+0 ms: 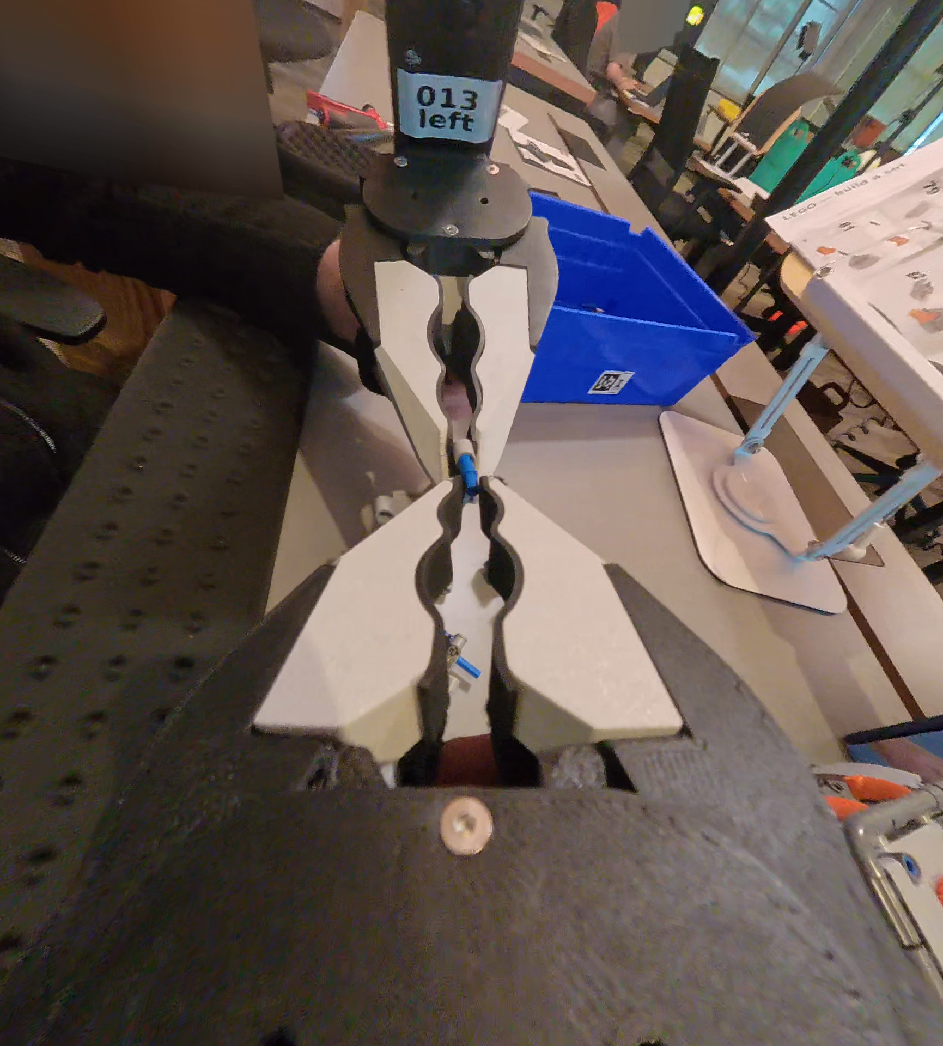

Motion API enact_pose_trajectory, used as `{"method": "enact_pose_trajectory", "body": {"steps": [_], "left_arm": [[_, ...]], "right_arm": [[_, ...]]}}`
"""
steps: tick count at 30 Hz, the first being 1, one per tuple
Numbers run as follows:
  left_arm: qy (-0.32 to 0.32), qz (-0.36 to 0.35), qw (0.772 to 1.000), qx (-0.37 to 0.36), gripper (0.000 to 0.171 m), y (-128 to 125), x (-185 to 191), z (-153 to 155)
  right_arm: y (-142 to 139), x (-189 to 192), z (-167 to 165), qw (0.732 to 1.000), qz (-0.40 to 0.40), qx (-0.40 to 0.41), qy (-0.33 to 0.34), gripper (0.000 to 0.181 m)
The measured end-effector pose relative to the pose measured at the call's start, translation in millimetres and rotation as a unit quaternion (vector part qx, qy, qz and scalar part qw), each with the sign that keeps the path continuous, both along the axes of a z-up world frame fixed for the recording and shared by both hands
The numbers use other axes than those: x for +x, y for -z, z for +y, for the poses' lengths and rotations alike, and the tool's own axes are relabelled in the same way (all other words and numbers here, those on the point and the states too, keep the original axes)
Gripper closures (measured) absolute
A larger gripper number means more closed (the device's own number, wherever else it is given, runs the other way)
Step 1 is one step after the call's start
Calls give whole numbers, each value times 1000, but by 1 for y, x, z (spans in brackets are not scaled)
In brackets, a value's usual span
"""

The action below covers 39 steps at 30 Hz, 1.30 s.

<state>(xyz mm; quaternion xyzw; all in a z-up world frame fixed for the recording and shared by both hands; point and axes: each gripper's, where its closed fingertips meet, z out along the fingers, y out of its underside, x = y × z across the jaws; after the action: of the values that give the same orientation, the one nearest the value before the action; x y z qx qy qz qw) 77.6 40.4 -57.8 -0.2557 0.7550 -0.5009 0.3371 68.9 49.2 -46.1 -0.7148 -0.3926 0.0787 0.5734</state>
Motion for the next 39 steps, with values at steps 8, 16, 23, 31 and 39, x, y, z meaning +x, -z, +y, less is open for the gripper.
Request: {"method": "enact_pose_trajectory", "body": {"steps": [8,16,23,31,39], "left_arm": [[8,-5,1000,19,169,0,-3,-4],[6,-43,998,37,156,-9,-5,-8],[6,-53,996,67,166,-9,-9,-11],[16,-69,996,62,167,-16,-20,-19],[30,-66,997,20,167,-23,-28,-24]], "right_arm": [[-2,-6,-5,1000,20,-4,-24,178],[0,-6,-8,999,9,-8,-30,180],[-1,-9,-12,999,8,-6,-37,180],[-6,-20,-21,997,35,-2,-67,180],[-13,-18,-31,994,64,-1,-89,180]]}}
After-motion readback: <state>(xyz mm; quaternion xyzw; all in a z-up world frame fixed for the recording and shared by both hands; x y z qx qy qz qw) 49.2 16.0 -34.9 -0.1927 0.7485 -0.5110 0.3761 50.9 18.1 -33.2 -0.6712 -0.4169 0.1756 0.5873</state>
